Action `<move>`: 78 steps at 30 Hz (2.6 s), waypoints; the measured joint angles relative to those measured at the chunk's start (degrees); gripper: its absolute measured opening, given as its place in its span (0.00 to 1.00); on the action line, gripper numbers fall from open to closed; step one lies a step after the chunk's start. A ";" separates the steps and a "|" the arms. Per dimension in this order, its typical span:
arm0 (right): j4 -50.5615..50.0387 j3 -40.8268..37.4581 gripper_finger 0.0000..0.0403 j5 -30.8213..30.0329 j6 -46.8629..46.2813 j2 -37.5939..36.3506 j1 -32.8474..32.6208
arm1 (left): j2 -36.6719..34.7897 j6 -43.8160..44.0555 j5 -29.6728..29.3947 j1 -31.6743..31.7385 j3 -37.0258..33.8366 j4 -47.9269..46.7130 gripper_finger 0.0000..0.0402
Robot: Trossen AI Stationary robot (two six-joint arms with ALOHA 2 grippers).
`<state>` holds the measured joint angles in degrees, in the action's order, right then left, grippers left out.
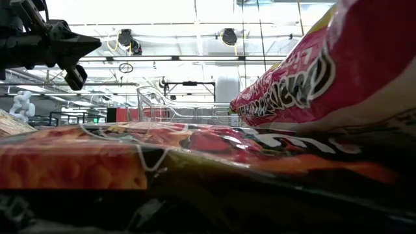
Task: Sort Maruchan noodles
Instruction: Put the yellow noodle pack into the bottom transparent bin
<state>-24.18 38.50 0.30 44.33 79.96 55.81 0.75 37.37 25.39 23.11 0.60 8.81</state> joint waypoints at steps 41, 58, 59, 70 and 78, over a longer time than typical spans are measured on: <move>-3.23 -1.93 0.00 -3.46 -7.76 -20.83 -0.79 | -0.01 0.41 -0.02 0.00 0.00 0.01 0.06; -4.44 -1.93 0.00 -4.88 -16.52 -32.97 -7.07 | -0.01 0.41 -0.02 0.00 0.00 0.03 0.06; -4.51 -1.87 0.00 -5.37 -16.86 -33.42 -7.52 | -0.02 0.39 -0.04 0.00 0.00 0.03 0.06; -4.36 1.98 0.00 -8.15 -19.20 -36.28 -12.53 | 0.00 0.41 -0.04 0.00 0.00 0.01 0.06; -4.37 7.59 0.00 -11.01 -18.84 -36.24 -16.33 | 0.00 0.36 -0.04 0.00 0.00 0.01 0.06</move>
<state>-28.55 46.10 -10.72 25.49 43.72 39.48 0.75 37.74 25.34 23.11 0.60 8.82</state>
